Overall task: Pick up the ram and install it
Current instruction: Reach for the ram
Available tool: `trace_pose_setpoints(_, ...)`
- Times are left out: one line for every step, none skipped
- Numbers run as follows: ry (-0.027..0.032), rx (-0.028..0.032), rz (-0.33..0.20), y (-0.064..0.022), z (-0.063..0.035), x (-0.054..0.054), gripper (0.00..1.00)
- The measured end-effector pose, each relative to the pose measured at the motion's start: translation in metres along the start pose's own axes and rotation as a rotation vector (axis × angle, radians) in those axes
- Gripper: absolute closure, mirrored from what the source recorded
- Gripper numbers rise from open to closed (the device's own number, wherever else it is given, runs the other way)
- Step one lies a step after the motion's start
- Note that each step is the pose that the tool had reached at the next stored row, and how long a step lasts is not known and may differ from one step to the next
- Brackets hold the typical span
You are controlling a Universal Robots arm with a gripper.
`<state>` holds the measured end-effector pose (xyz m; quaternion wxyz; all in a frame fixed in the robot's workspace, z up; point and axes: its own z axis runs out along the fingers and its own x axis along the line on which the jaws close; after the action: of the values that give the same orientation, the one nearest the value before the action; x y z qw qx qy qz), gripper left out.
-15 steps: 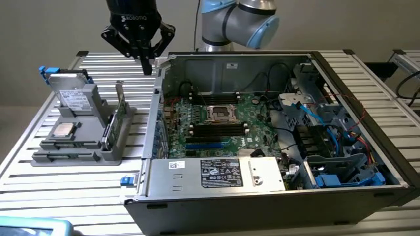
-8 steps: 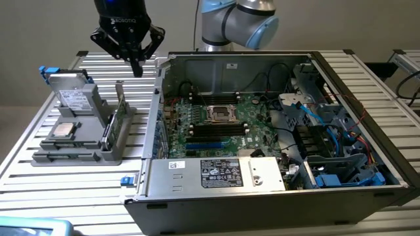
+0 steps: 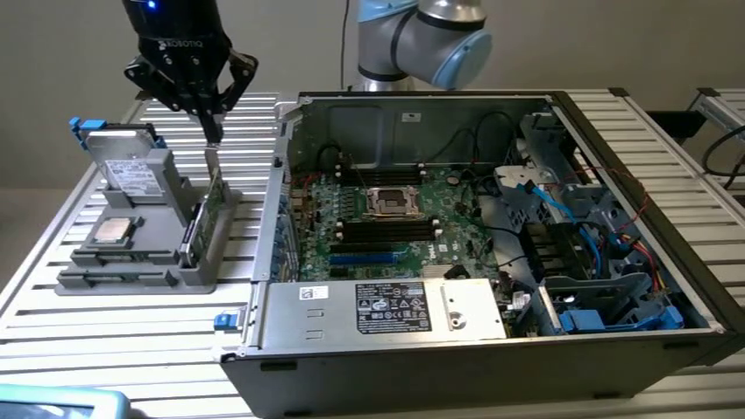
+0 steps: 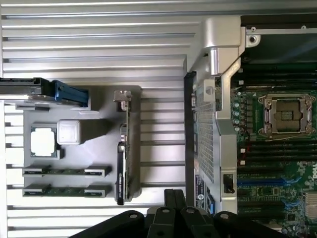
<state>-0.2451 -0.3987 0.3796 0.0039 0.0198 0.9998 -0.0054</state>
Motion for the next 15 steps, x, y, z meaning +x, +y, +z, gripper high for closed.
trace_pose_setpoints(0.0,0.0,0.0,-0.0003,0.0008,0.005,0.89)
trace_pose_setpoints(0.0,0.0,0.0,-0.0005,0.0016,0.009,0.89)
trace_pose_setpoints(0.0,0.0,0.0,-0.0008,0.0026,0.013,0.89)
trace_pose_setpoints(0.0,0.0,0.0,-0.0011,0.0036,0.018,0.89)
trace_pose_setpoints(0.0,0.0001,0.0,-0.0015,0.0047,0.023,0.89)
trace_pose_setpoints(0.0,0.0,0.0,-0.0019,0.0059,0.027,0.89)
trace_pose_setpoints(-0.0001,0.0,0.0,-0.0023,0.0072,0.032,0.89)
trace_pose_setpoints(-0.0001,-0.0001,0.0,-0.0027,0.0087,0.036,0.89)
trace_pose_setpoints(0.0,0.0,0.0,-0.0032,0.01,0.041,0.89)
trace_pose_setpoints(0.0,0.0,0.0,-0.0036,0.0114,0.045,0.89)
trace_pose_setpoints(0.0,0.0,0.0,-0.0042,0.0129,0.05,0.89)
trace_pose_setpoints(0.0,0.0,0.0,-0.0047,0.0144,0.054,0.89)
trace_pose_setpoints(0.0,0.0001,0.0,-0.0054,0.0159,0.059,0.89)
trace_pose_setpoints(-0.0001,0.0,0.0,-0.0061,0.0176,0.064,0.89)
trace_pose_setpoints(-0.0001,0.0,0.0,-0.0069,0.0193,0.068,0.89)
